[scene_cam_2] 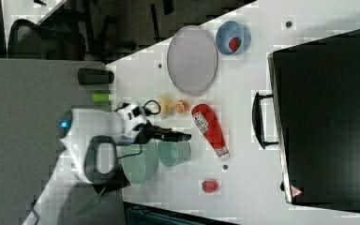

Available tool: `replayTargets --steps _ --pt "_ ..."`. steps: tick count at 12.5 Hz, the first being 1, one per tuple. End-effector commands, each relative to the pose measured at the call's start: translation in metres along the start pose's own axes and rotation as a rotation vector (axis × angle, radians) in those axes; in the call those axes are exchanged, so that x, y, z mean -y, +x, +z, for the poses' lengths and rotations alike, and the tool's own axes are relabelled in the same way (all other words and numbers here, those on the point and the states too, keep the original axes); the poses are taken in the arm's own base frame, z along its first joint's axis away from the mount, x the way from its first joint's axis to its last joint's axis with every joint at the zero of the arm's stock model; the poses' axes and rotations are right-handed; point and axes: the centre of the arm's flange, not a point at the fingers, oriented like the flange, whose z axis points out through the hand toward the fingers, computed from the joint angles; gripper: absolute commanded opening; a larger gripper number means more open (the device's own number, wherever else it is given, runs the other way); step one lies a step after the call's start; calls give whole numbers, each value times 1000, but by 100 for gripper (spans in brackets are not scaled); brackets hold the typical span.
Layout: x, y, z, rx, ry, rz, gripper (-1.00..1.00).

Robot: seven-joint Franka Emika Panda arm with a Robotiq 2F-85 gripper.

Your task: Pick Ketchup from the table and place it in strainer.

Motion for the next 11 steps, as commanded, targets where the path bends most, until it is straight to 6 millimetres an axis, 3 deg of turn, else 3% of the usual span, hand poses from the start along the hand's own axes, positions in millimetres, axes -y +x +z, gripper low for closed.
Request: replayTargets --steps 1,11 --pt "11 4 -4 -128 -3 -348 100" --pt "13 12 130 -111 27 -362 100"
